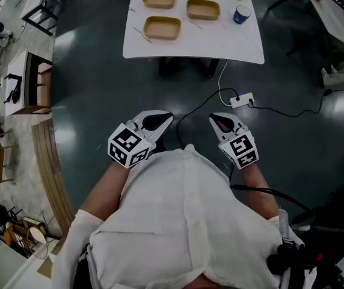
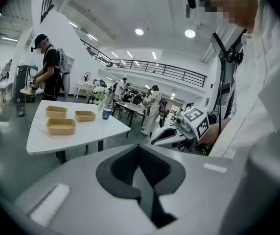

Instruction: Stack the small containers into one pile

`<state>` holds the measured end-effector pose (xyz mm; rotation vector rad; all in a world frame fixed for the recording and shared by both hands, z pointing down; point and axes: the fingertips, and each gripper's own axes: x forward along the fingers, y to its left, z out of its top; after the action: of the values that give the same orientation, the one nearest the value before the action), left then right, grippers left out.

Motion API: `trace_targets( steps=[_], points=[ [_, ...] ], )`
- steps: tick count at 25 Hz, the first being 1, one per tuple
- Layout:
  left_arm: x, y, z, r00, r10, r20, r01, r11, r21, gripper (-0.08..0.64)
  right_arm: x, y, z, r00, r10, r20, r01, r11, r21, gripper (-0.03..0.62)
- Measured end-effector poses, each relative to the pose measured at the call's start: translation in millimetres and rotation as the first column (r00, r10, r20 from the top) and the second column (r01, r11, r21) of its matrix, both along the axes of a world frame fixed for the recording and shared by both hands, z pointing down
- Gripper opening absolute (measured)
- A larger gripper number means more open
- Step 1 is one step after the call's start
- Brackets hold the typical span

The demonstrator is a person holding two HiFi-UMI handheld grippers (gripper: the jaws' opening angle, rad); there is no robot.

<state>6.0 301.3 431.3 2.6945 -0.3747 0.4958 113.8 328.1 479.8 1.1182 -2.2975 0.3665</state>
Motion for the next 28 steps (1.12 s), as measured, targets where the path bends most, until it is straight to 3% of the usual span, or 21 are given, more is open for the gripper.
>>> trace_targets(
  steps=[4,11,17,22,28],
  points=[
    [-17.6,-58.4,-14.8,0.999,0.032,-0.036,-0.032,0.999,0.021,0.008,-27.3,-62.7,-4.0,0.999,-0.013,-0.043,0.013,1.000,-0.001,0.006],
    [-83.3,-135.3,-20.5,0.998,0.048,-0.040,-0.047,0.999,0.022,0.008,-78.1,-166.0,3.0,0.994,-0.033,-0.106,0.032,0.999,-0.012,0.008],
    [-123.6,-180.1,-0.1,1.000,-0.004,-0.014,0.003,0.999,-0.049,0.008,-108.7,-230.8,14.4,0.977,-0.107,-0.185,0.101,0.994,-0.043,0.008],
    [-101.1,-223.3,5.4,0.999,-0.040,-0.016,0.039,0.997,-0.060,0.008,-101.8,-296.1,41.2,0.916,-0.236,-0.326,0.226,0.972,-0.068,0.008],
    [-71.1,-277.0,-7.6,0.994,-0.105,0.011,0.105,0.993,-0.048,0.008,-101.2,-358.4,79.0,0.794,-0.418,-0.442,0.400,0.906,-0.138,0.008]
  ],
)
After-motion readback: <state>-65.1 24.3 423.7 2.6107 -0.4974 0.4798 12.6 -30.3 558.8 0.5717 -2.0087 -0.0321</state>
